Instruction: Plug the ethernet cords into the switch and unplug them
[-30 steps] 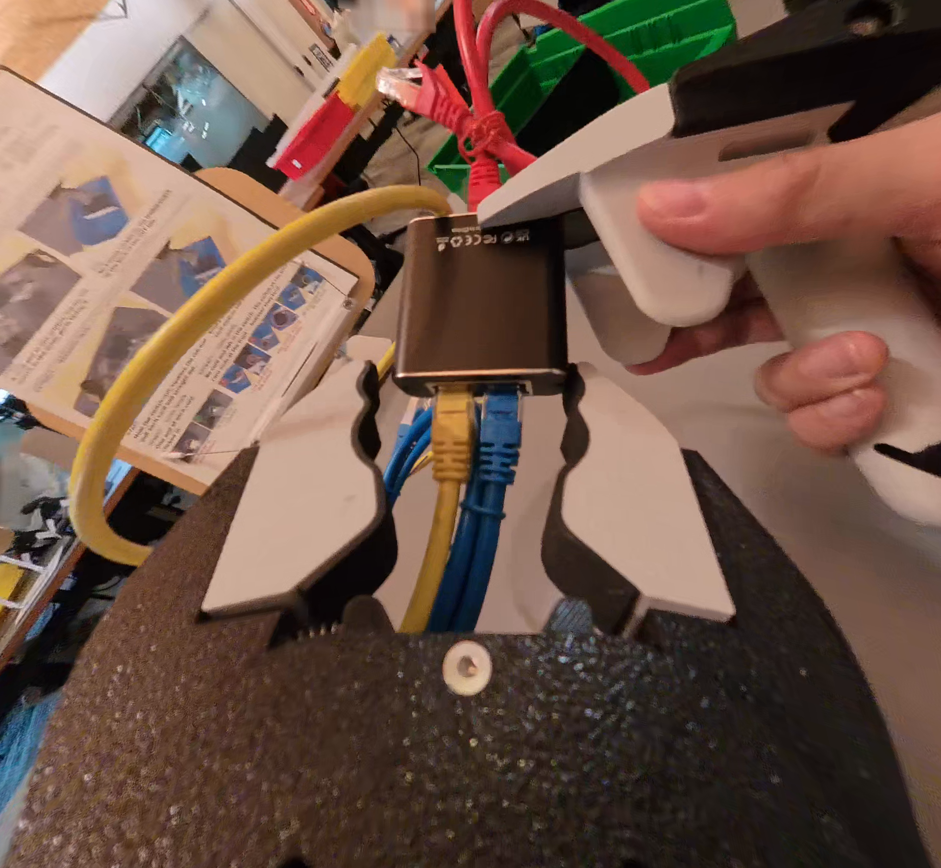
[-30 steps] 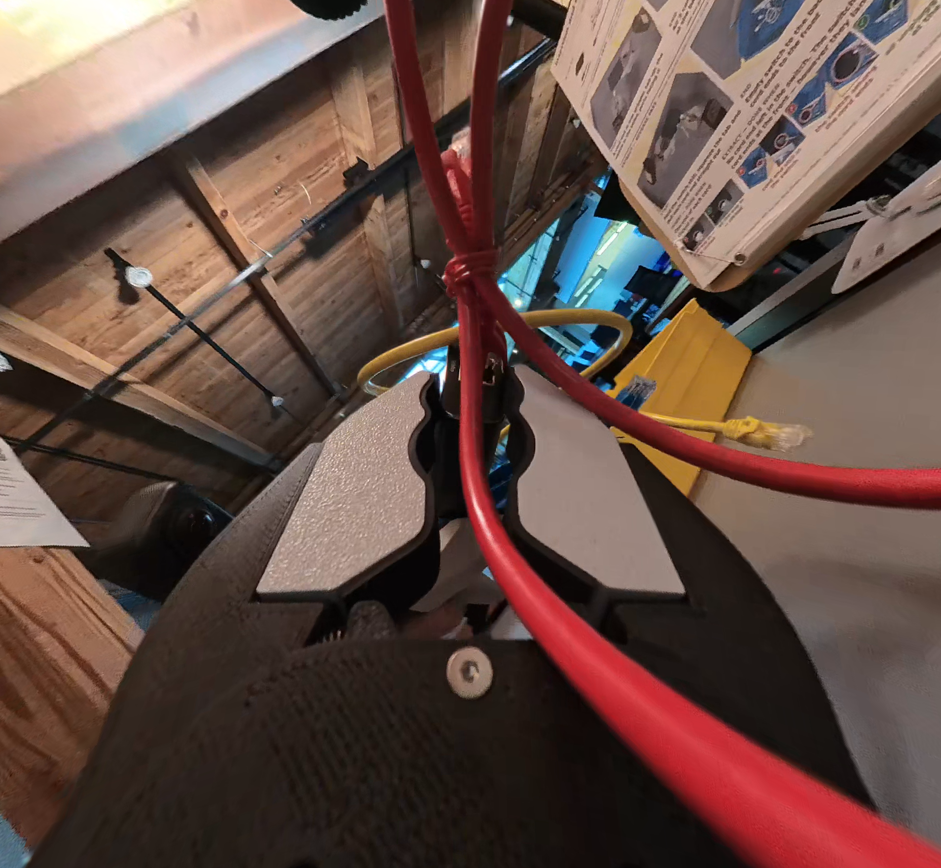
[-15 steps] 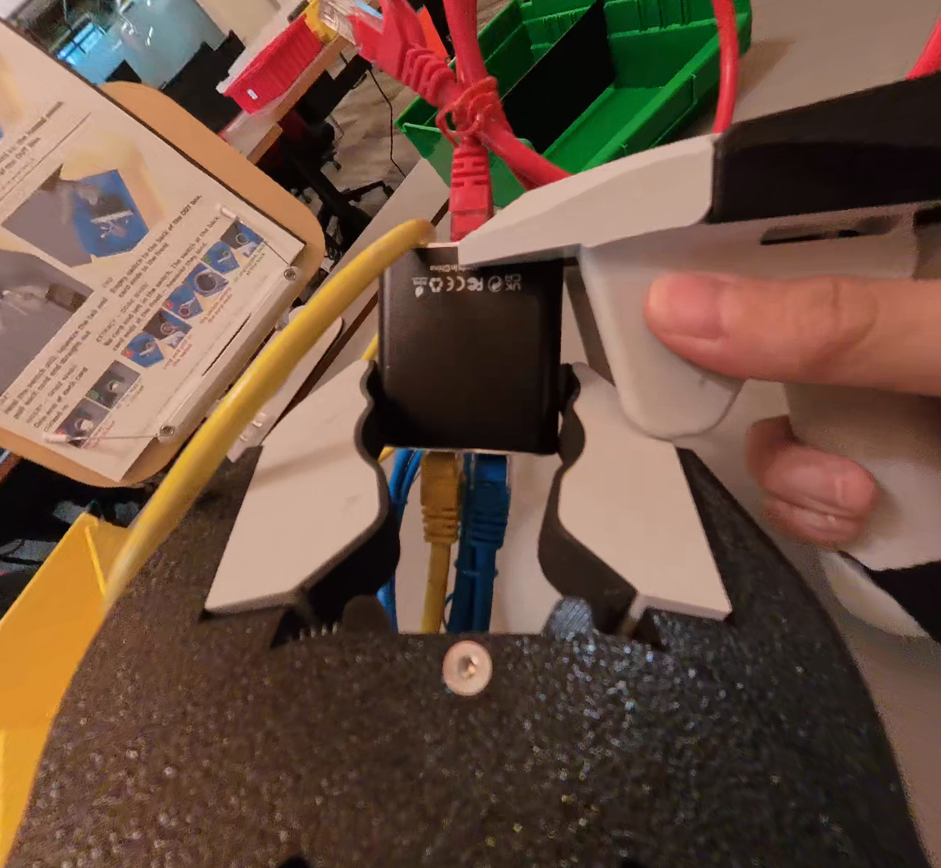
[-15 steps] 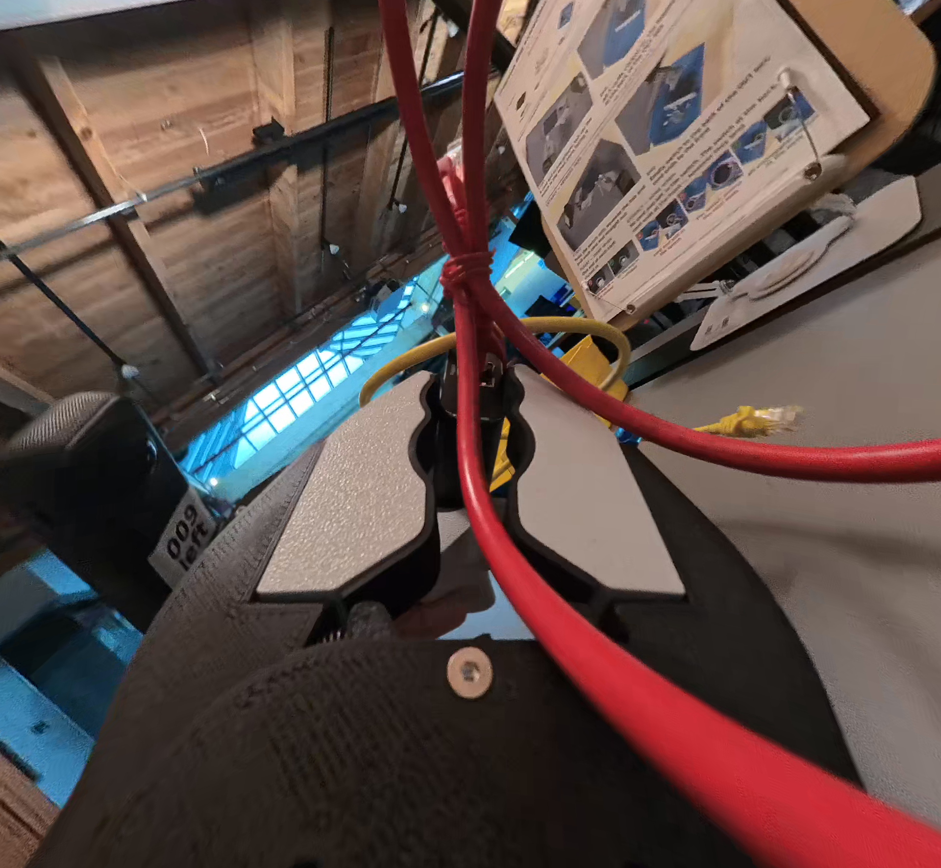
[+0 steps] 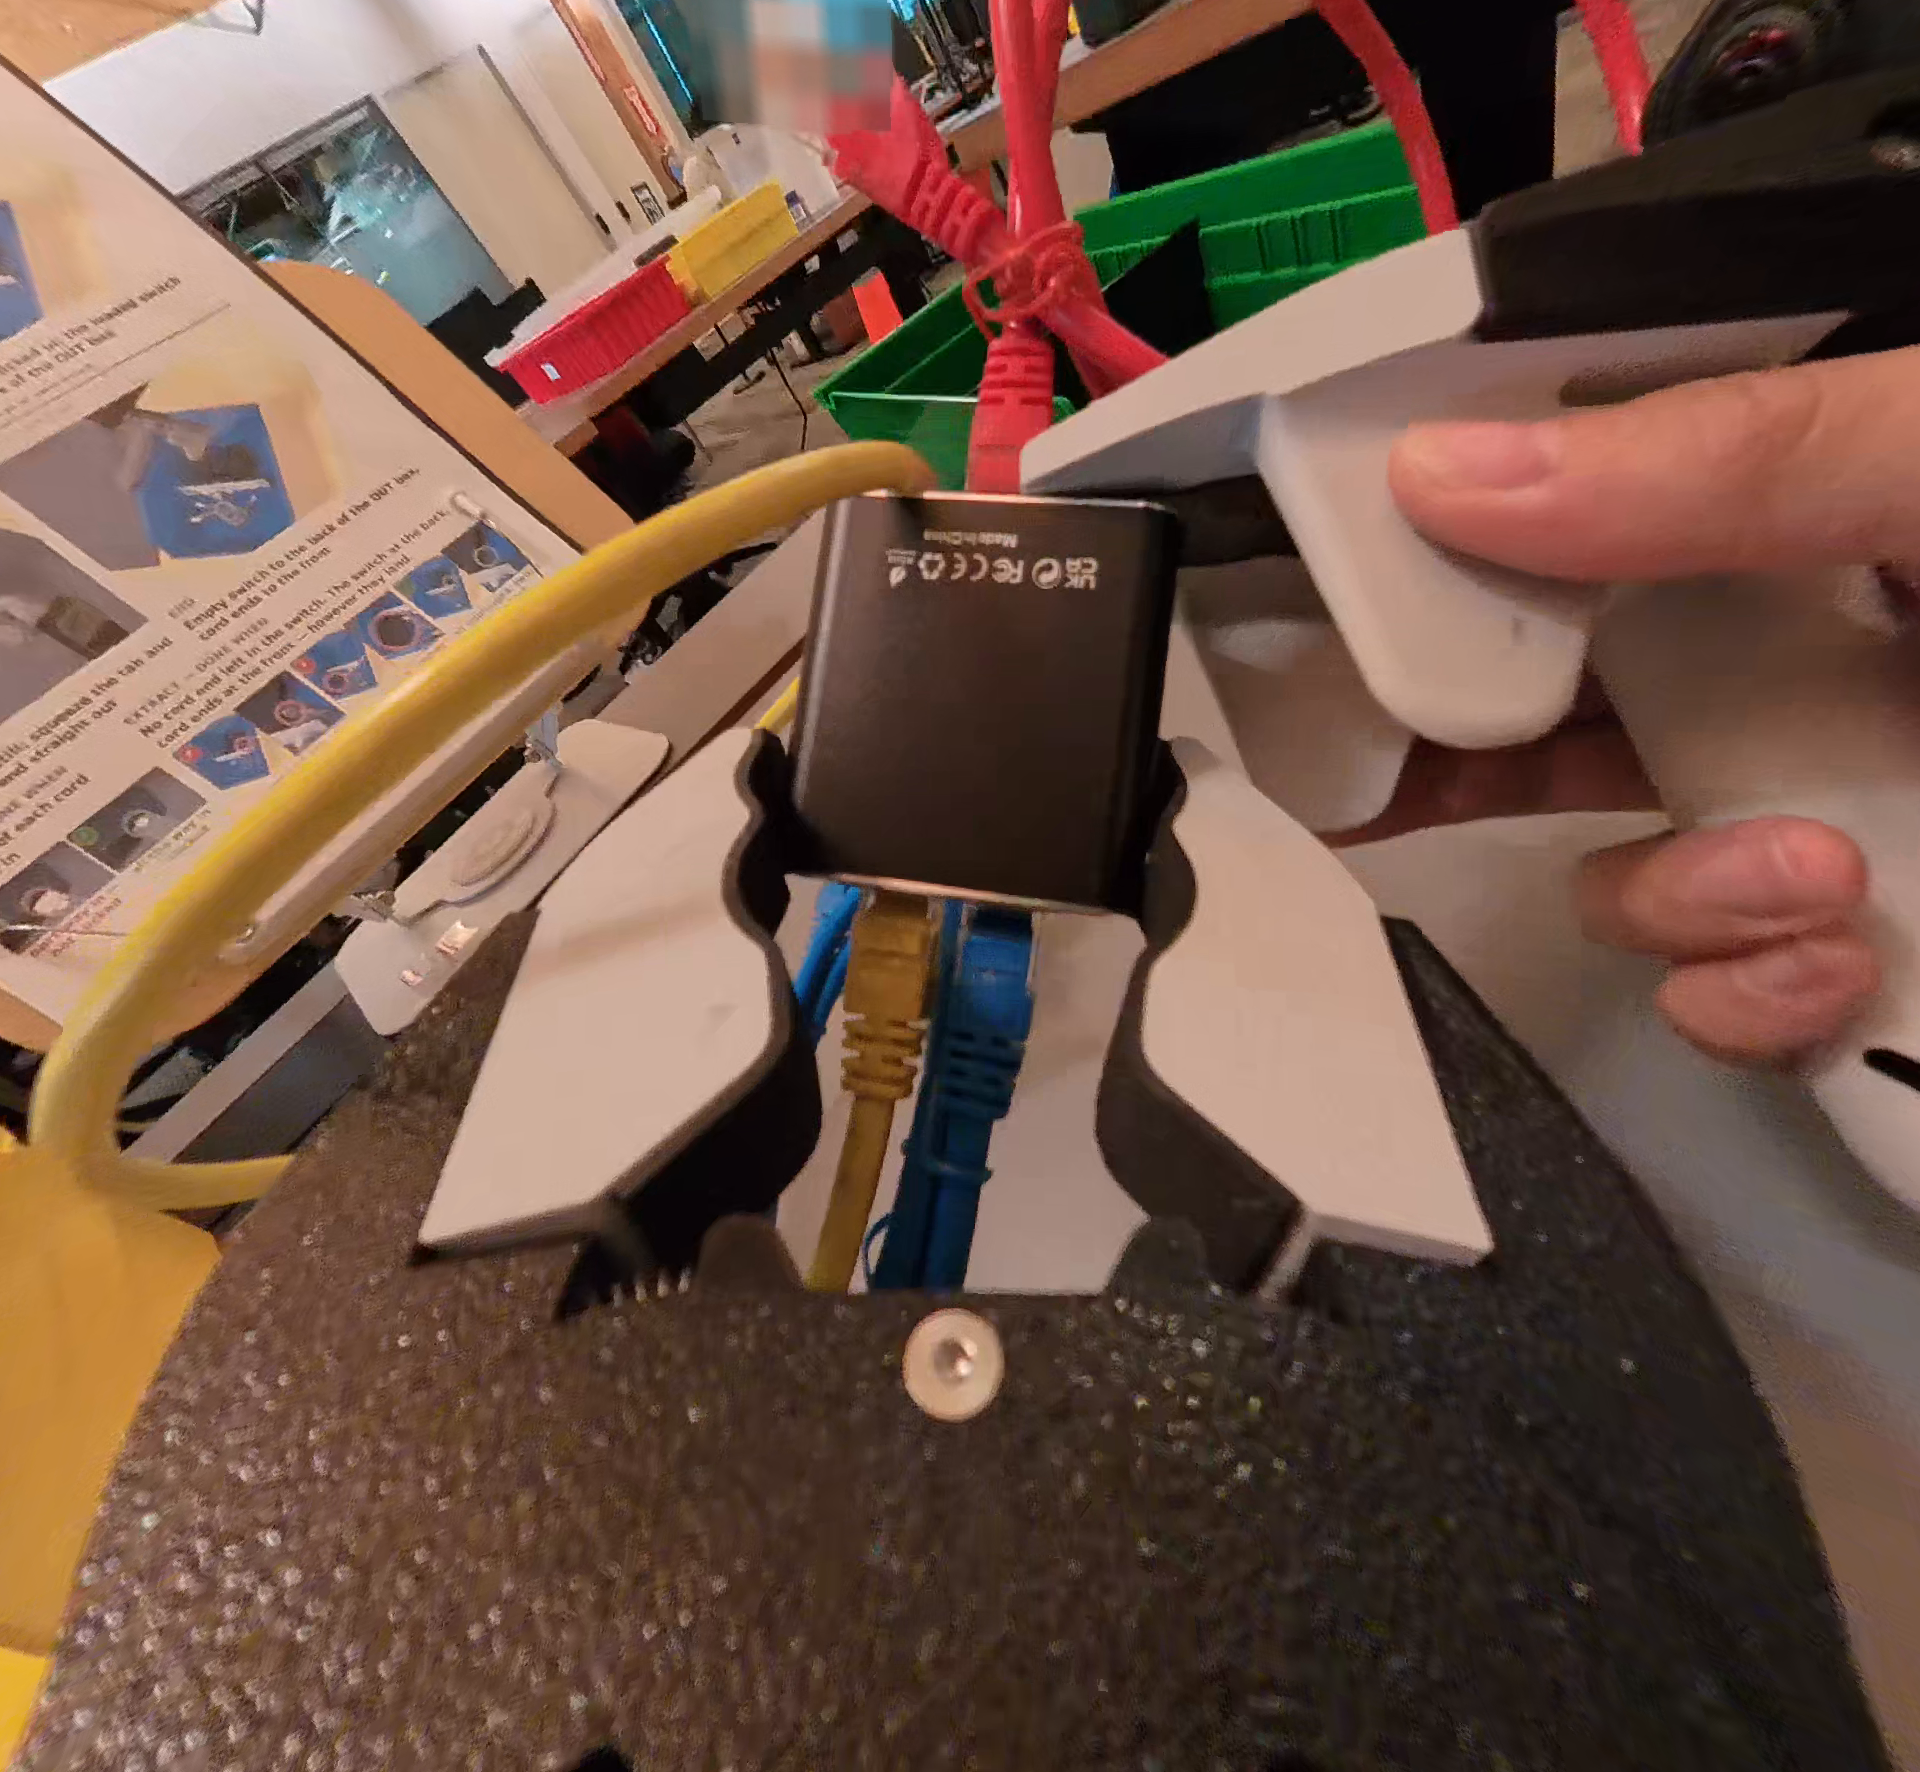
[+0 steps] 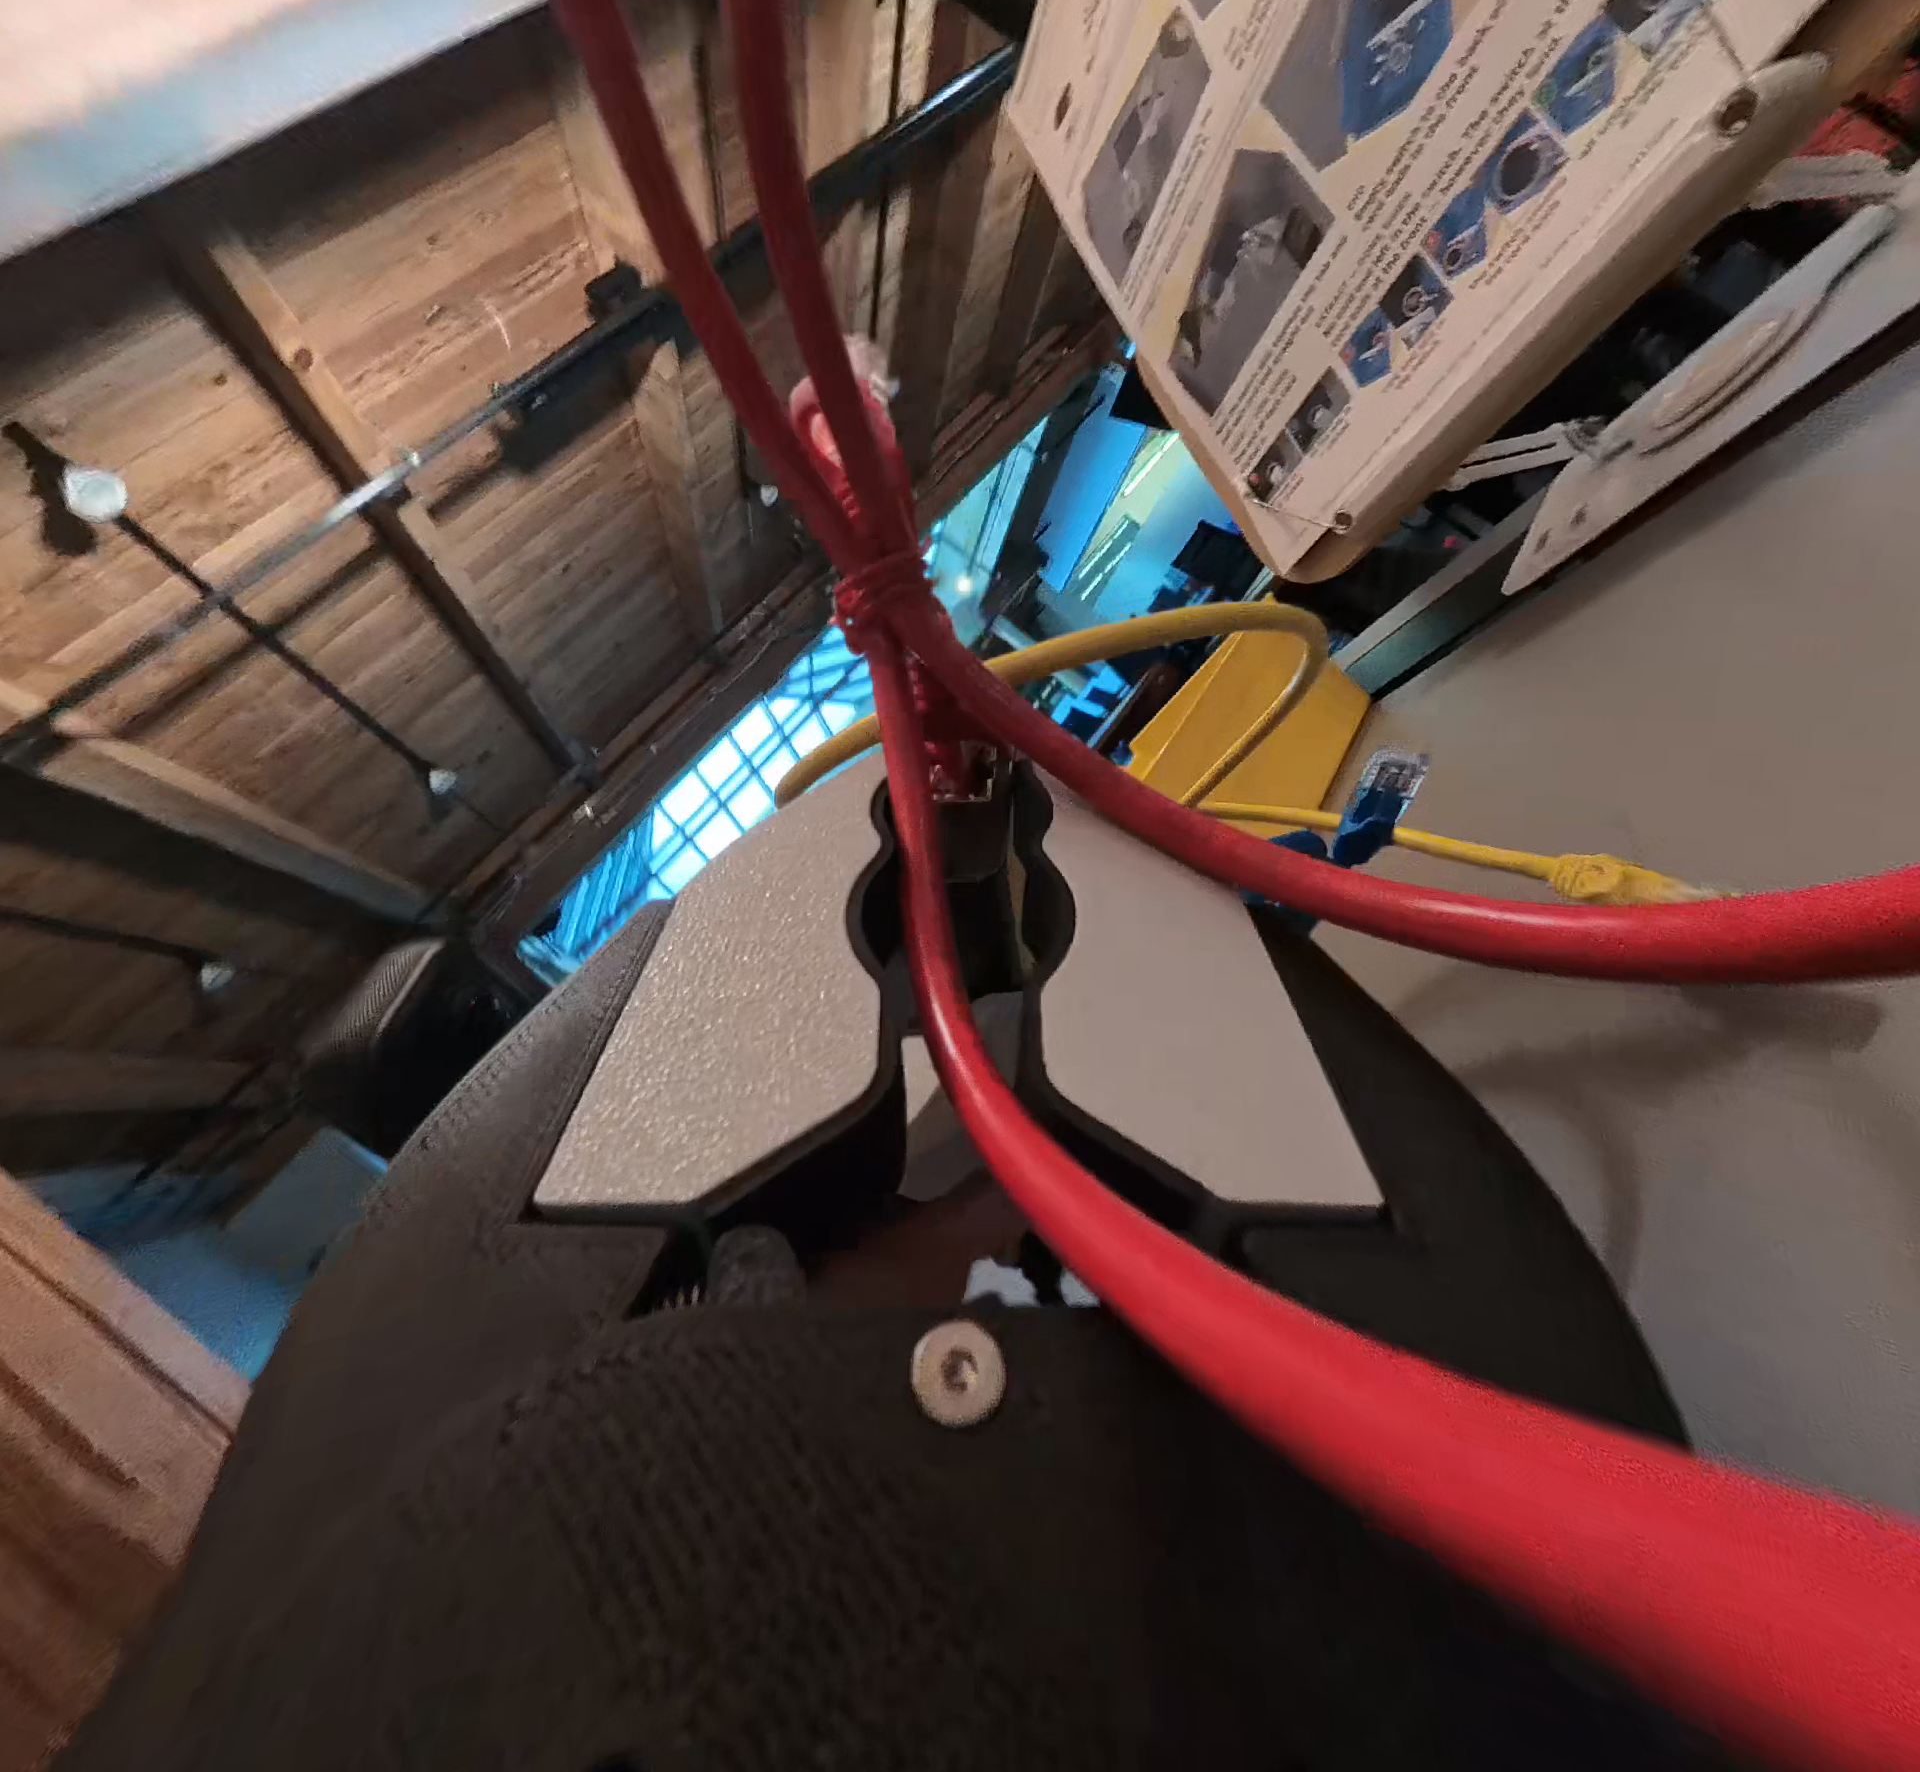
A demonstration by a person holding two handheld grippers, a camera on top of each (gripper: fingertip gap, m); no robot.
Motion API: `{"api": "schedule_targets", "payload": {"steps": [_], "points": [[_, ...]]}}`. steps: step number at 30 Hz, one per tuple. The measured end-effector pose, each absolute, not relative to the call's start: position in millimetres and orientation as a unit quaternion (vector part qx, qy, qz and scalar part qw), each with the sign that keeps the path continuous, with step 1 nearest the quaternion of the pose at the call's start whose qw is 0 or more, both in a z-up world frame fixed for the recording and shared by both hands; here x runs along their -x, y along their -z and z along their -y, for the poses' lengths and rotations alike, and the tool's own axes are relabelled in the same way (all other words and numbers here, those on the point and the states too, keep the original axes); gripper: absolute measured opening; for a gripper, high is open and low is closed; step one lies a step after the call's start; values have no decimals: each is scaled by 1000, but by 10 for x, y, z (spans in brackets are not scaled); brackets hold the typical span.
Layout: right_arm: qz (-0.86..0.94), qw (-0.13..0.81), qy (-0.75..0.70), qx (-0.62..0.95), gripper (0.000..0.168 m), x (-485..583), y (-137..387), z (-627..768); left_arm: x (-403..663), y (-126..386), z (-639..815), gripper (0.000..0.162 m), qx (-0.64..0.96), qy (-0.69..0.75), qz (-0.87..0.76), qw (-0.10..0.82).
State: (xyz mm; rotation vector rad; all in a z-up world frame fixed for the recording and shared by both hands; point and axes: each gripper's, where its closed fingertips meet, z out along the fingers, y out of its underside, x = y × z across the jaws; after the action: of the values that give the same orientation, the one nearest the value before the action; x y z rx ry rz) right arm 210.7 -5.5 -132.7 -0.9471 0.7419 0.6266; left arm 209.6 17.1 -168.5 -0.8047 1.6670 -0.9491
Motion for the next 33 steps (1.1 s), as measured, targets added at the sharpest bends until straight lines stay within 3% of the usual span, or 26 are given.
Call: {"api": "schedule_targets", "payload": {"steps": [3,9,21,33], "points": [[-333,768,-242,491,42,-2114,1373,45,-2093,1626,-252,66,353,395,-681,506],[-307,791,-167,503,43,-2123,1268,68,-2081,1535,-258,65,360,392,-662,527],[-294,814,-126,485,9,-2089,1142,157,-2096,1505,-100,65,338,388,-632,580],[-275,829,-87,479,10,-2083,1066,204,-2110,1455,-3,65,341,443,-592,581]]}}
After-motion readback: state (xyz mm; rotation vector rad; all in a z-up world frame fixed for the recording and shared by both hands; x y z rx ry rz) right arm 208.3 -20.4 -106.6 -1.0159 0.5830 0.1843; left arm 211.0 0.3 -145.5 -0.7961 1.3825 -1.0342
